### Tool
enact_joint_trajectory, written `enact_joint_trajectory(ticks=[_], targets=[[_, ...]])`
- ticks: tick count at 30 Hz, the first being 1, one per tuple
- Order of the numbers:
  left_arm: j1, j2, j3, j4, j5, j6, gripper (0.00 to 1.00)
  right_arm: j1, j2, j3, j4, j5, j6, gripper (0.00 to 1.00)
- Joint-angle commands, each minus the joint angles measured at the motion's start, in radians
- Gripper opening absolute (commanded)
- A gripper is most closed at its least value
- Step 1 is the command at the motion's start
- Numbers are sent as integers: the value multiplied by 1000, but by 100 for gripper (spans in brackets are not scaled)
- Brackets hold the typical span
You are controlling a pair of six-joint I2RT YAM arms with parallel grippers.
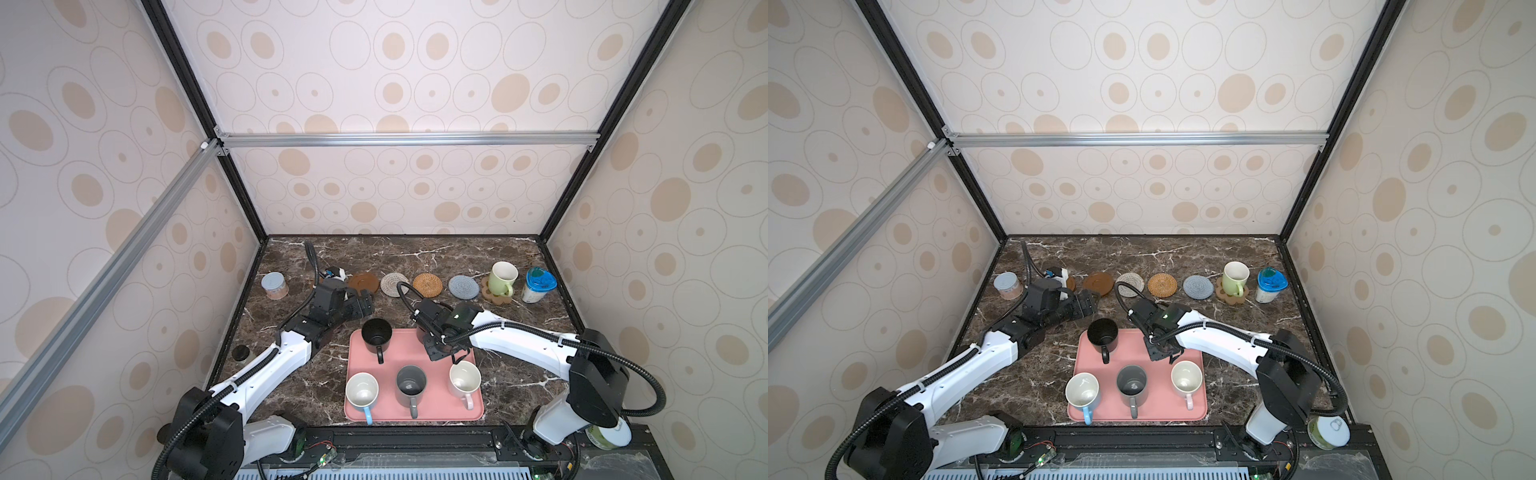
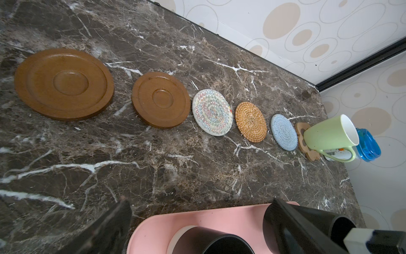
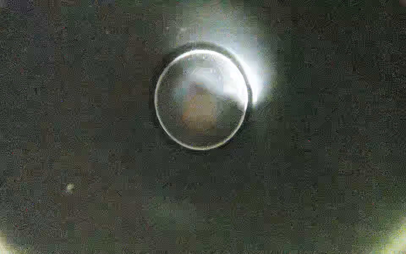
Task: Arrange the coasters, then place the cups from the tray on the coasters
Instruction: 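Lower the right gripper into the black mug farthest from the robot and grasp it, then lift the black mug off the tray and carry it toward the blue coaster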
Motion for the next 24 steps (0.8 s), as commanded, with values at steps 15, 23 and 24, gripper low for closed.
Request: enact_joint_trajectory(ticks=[15, 23, 24], targets=[[-8, -22, 4, 26, 3, -22, 100, -200, -90, 66, -16, -7, -101, 12], [-9, -35, -6, 20, -4, -24, 100, -317, -49, 115, -1, -56, -187, 12], [-9, -35, -6, 19, -5, -25, 100, -333, -39, 122, 3, -61, -197, 12]])
